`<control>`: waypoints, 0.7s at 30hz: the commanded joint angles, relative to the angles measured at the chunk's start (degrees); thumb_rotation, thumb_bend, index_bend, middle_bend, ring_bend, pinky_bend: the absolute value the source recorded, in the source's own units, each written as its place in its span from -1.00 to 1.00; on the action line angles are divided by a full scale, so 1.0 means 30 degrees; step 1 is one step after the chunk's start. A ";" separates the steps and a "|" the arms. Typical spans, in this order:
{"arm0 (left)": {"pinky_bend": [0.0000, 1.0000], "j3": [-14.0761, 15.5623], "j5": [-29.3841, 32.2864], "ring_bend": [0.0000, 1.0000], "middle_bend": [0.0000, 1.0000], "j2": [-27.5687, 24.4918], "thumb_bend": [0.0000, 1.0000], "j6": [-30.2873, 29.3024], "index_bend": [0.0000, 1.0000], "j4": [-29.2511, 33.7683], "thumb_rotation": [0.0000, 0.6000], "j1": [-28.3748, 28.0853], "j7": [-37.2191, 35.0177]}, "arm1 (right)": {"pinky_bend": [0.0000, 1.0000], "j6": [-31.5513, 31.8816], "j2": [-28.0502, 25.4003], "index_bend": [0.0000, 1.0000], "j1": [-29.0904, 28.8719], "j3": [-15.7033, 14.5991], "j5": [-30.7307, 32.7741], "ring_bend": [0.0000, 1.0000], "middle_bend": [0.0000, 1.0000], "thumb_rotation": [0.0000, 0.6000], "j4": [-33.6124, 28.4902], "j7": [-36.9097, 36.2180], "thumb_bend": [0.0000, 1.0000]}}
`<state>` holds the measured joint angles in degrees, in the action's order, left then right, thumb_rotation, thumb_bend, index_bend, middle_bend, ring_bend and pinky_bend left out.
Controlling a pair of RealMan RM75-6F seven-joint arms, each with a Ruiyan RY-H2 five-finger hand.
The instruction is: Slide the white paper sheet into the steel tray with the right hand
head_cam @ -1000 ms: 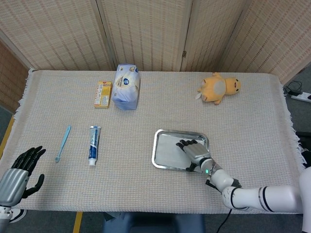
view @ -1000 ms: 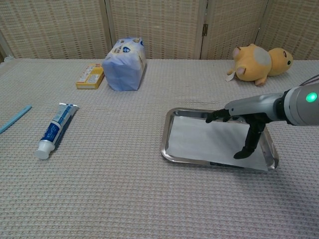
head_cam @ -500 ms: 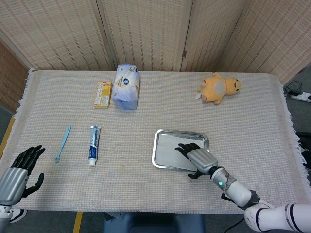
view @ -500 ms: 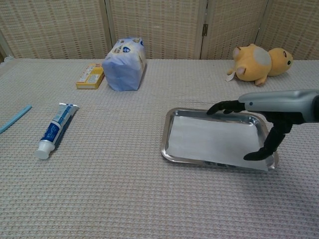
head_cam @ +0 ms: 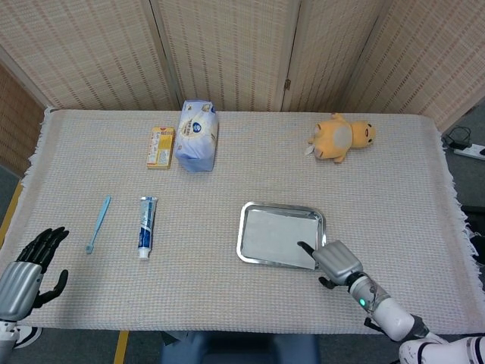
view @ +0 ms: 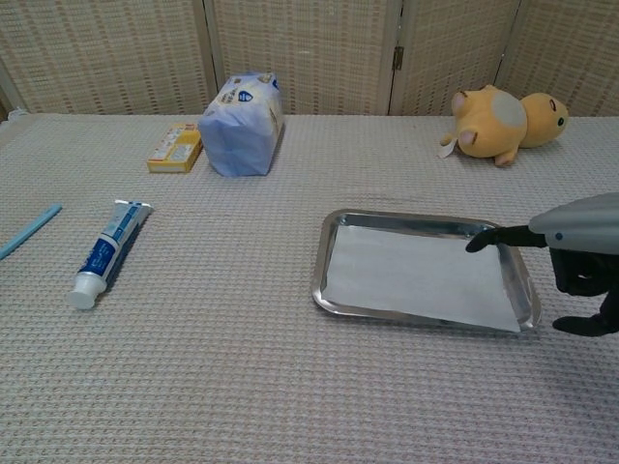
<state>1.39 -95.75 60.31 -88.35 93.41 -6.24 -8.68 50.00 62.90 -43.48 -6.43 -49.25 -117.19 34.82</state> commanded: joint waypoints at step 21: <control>-0.59 0.0002 -0.0080 -0.94 -0.79 -0.0049 0.17 -0.0118 -1.00 -0.0001 1.00 0.0028 -0.0091 | 0.97 -0.2341 0.0319 -1.00 -0.2321 -0.2005 0.3468 1.00 1.00 1.00 0.0413 -0.0492 -0.12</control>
<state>1.40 -95.98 60.16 -88.70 93.41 -6.16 -8.96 42.99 63.66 -50.36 -12.28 -38.93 -116.19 33.52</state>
